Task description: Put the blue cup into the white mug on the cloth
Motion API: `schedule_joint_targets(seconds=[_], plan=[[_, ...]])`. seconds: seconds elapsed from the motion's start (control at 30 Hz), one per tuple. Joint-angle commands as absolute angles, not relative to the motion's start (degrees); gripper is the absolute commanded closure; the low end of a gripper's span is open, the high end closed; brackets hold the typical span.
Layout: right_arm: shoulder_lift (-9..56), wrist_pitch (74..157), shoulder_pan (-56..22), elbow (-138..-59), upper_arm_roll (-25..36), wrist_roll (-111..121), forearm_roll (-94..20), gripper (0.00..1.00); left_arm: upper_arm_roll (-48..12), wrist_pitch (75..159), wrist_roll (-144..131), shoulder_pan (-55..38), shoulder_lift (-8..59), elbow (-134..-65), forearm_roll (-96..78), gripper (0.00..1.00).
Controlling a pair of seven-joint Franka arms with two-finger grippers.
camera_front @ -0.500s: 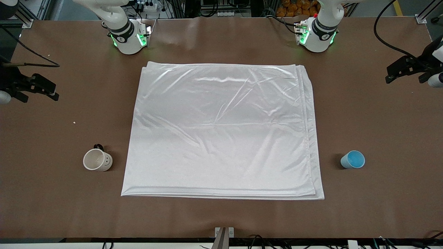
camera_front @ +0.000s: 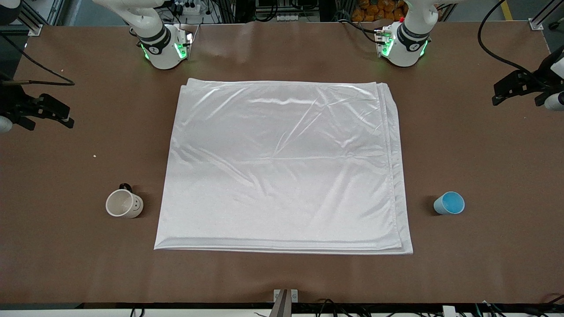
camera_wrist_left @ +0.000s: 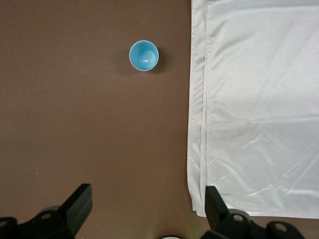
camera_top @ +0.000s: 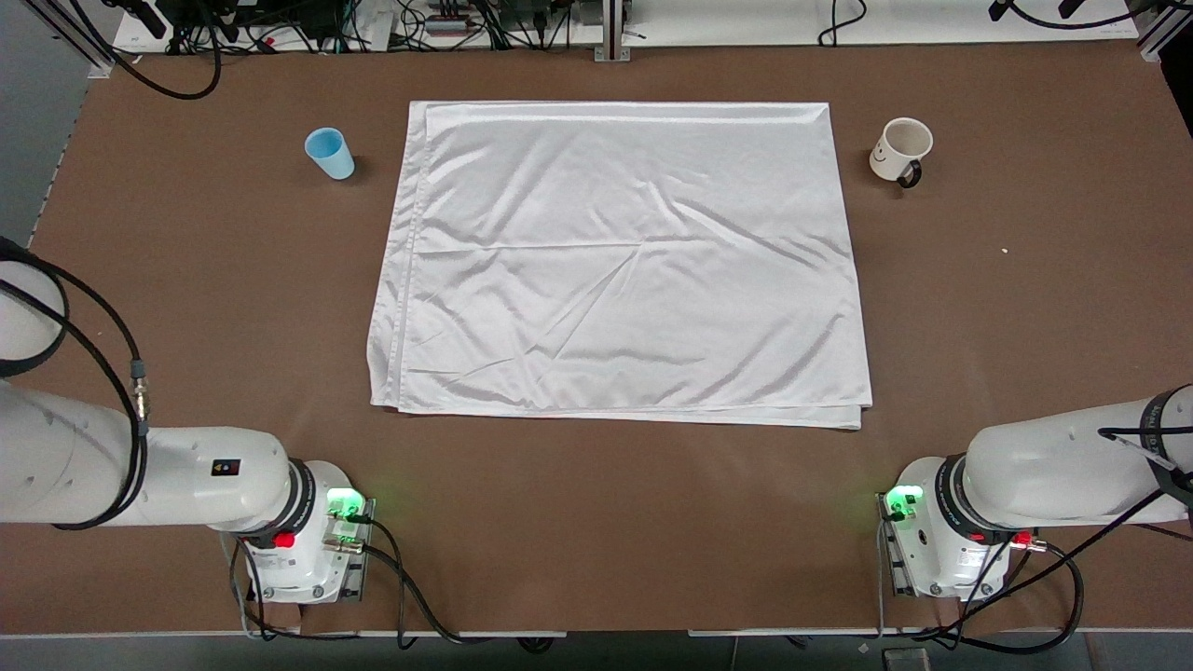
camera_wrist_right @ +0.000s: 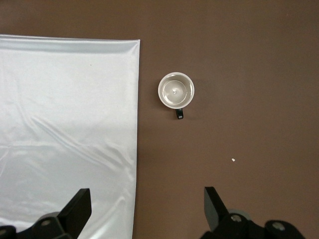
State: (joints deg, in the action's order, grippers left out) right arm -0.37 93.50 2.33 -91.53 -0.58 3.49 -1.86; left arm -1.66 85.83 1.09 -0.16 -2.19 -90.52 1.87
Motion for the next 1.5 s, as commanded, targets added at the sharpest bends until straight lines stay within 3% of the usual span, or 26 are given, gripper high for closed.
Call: schedule_joint_targets(seconds=[0.0,0.8,0.93,1.2,1.47], plan=[[-0.97,93.25,2.2,-92.11,0.26,4.48,-2.9,0.0,-1.41,86.04,2.72,-0.18,-0.09,-90.53,3.43,0.0],[0.35,94.13,1.41,-92.98,1.67,4.57,-2.46,0.0,-1.41,101.68,6.06,7.03,19.33,-89.83,4.39,0.0],[2.02,98.25,1.84,-96.32,2.2,4.83,-2.29,0.0,-1.41,104.93,5.36,7.47,22.58,-89.82,4.31,0.0],[5.7,114.33,3.16,-107.39,2.28,10.11,-2.2,0.0,-1.41,111.88,5.19,8.26,27.59,-89.82,4.22,0.0],[12.74,119.7,2.73,-109.07,2.29,10.46,-0.7,0.0,-1.49,116.01,4.83,8.79,30.76,-89.74,3.78,0.0]])
